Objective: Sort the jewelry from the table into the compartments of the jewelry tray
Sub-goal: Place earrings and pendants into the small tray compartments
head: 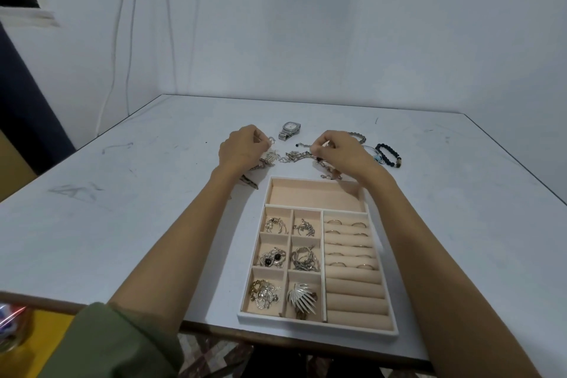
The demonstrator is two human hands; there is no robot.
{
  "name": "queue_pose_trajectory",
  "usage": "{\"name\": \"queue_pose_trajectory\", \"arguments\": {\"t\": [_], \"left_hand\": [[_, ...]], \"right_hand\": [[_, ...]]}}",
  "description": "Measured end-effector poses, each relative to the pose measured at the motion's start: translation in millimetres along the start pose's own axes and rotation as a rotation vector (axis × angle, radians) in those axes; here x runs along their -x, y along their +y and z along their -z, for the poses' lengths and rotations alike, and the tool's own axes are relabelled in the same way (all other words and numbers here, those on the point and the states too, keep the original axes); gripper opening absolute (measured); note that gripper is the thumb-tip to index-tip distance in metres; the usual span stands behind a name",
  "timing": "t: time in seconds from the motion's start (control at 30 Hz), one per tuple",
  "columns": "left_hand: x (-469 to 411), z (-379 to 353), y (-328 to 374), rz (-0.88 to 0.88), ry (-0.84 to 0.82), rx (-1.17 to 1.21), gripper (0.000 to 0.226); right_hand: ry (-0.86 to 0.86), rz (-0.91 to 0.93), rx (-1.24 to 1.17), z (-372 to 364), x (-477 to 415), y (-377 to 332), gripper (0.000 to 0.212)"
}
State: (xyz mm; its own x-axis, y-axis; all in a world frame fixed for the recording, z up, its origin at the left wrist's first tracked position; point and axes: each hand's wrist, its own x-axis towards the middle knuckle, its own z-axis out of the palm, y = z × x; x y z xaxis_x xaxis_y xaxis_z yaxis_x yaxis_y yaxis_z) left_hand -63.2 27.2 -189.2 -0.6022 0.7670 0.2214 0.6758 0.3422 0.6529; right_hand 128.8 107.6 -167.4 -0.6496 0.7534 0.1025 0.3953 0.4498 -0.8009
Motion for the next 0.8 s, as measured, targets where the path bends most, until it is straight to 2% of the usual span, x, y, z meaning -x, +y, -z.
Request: {"name": "queue_pose_trajectory", "arguments": {"t": [0.1, 0.23, 0.33, 0.6, 0.8], "left_hand": [[5, 5, -2, -0.004, 0.054, 0.110, 0.005], [21, 13, -2, -0.055, 0.085, 0.309, 0.013], [39, 21, 0, -0.133, 0.043, 0.434, 0.011], [78, 36, 5, -0.219, 0.060, 0.675, 0.006], [102, 40, -4, -0.257, 0.013, 0.650, 0.006]], "right_hand": [[-0.029, 0.018, -0.061, 5, 4, -3, 0.022], [0.040, 0.061, 0.124, 5, 8, -11, 0.040], [0.102, 0.116, 0.250, 2, 9, -14, 0.041], [0.268, 0.336, 0.247, 3, 8, -14, 0.040], [0.332, 0.459, 0.151, 4, 15, -24, 0.039]]}}
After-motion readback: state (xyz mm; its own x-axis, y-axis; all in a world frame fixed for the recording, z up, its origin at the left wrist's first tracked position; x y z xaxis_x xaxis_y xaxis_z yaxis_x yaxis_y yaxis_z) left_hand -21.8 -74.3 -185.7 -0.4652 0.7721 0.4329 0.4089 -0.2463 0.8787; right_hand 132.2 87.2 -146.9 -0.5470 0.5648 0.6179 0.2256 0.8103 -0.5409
